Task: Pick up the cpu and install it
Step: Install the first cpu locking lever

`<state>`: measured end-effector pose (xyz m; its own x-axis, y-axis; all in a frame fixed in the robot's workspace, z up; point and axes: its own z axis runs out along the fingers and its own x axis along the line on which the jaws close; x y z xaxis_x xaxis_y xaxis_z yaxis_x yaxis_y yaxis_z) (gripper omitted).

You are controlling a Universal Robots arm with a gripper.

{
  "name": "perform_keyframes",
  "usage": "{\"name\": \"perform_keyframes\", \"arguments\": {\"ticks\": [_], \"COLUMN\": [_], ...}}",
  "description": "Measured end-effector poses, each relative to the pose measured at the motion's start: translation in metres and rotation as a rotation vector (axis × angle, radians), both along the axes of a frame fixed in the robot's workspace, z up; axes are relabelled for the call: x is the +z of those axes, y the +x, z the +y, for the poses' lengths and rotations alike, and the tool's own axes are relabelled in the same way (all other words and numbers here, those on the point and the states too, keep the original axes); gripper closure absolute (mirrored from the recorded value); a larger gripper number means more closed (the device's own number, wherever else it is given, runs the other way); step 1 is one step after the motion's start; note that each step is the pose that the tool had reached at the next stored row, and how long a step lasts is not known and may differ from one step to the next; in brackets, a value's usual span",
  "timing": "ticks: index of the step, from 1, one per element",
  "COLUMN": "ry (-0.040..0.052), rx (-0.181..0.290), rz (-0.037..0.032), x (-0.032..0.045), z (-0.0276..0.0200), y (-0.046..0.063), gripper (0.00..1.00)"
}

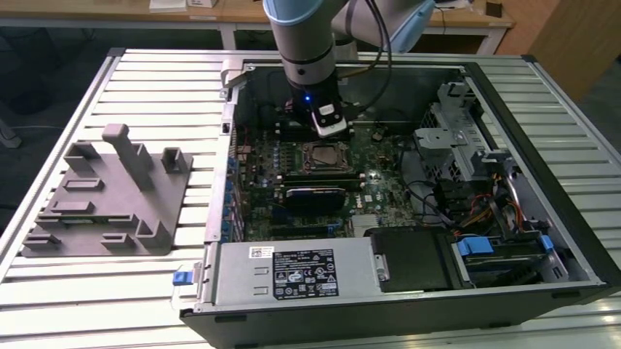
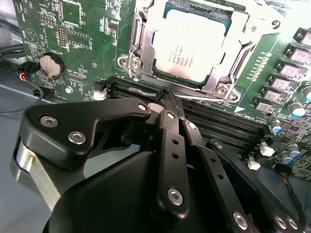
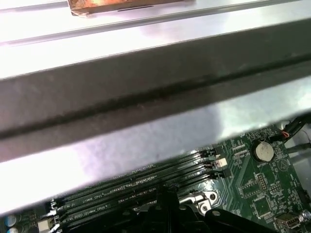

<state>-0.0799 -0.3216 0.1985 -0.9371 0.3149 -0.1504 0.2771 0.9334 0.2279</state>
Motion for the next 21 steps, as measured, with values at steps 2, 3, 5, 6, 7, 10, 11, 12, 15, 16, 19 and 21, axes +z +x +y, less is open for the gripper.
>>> {"name": "perform_keyframes", "arguments": {"ticks": [2, 3, 5, 6, 7, 10, 11, 12, 15, 16, 19, 21], "ry": [-0.0001, -0.0002, -0.0013, -0.0023, -0.0032, -0.0032, -0.0031, -0.0032, -0.0072, -0.0099, -0.0155, -0.0156], "rx": [0.0, -0.001, -0.001, -0.001, -0.001, -0.001, -0.001, -0.001, 0.005, 0.008, 0.02, 0.032], "rz": [0.0001, 0.0001, 0.0001, 0.0, 0.0001, 0.0, -0.0001, -0.0001, -0.0001, 0.0001, -0.0001, -0.0001], "x": [-0.0003, -0.0005, -0.0009, -0.0011, -0.0012, -0.0013, -0.0013, -0.0013, -0.0017, -0.0018, -0.0023, -0.0025], "z": [0.0002, 0.0003, 0.0003, 0.0003, 0.0003, 0.0003, 0.0004, 0.0004, 0.0005, 0.0005, 0.0004, 0.0005], "y": [0.0, 0.0, 0.0001, 0.0003, 0.0004, 0.0005, 0.0006, 0.0006, 0.0006, 0.0007, 0.0007, 0.0007], "gripper": [0.89, 0.89, 0.89, 0.89, 0.89, 0.89, 0.89, 0.89, 0.89, 0.89, 0.89, 0.89]}}
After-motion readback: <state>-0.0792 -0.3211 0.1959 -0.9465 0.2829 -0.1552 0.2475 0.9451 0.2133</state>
